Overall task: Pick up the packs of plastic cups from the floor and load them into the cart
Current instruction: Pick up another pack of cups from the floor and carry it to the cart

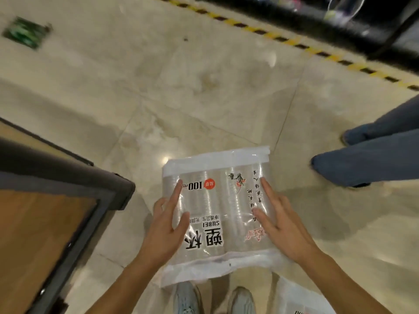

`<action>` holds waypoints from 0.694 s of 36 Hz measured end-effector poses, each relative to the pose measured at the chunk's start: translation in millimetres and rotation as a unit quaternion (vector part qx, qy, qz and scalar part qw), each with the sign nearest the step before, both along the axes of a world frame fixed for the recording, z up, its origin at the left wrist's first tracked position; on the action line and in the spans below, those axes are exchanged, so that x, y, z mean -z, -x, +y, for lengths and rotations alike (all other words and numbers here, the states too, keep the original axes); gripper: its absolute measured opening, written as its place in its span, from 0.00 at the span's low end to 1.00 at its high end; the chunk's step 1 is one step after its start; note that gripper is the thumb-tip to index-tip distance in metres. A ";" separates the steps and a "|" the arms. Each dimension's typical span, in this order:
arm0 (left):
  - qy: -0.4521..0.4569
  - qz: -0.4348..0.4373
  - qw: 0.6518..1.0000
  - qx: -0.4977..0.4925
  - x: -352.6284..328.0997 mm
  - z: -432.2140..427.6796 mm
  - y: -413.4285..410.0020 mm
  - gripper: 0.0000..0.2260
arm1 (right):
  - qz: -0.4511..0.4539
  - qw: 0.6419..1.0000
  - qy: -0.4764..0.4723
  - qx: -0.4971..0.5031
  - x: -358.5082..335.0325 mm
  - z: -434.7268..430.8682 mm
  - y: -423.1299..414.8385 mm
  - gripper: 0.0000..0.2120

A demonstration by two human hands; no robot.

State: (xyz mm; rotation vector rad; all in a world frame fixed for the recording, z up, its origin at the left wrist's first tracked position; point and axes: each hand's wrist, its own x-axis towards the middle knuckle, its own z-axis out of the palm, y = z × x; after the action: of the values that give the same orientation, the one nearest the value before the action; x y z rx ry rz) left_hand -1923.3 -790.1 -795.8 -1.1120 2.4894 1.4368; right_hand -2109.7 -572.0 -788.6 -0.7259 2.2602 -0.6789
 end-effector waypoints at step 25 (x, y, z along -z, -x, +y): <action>0.151 0.131 0.963 -0.179 -679.4 -91.8 -138.0 0.24 | 0.092 0.952 0.216 -0.197 -673.7 -164.0 -54.2 0.31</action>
State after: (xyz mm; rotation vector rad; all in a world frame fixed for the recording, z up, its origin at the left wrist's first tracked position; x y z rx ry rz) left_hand -1785.3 -881.9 -116.4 -1.5930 2.8832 1.3887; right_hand -2055.5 -736.0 -114.9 -1.4610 2.0460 -0.9452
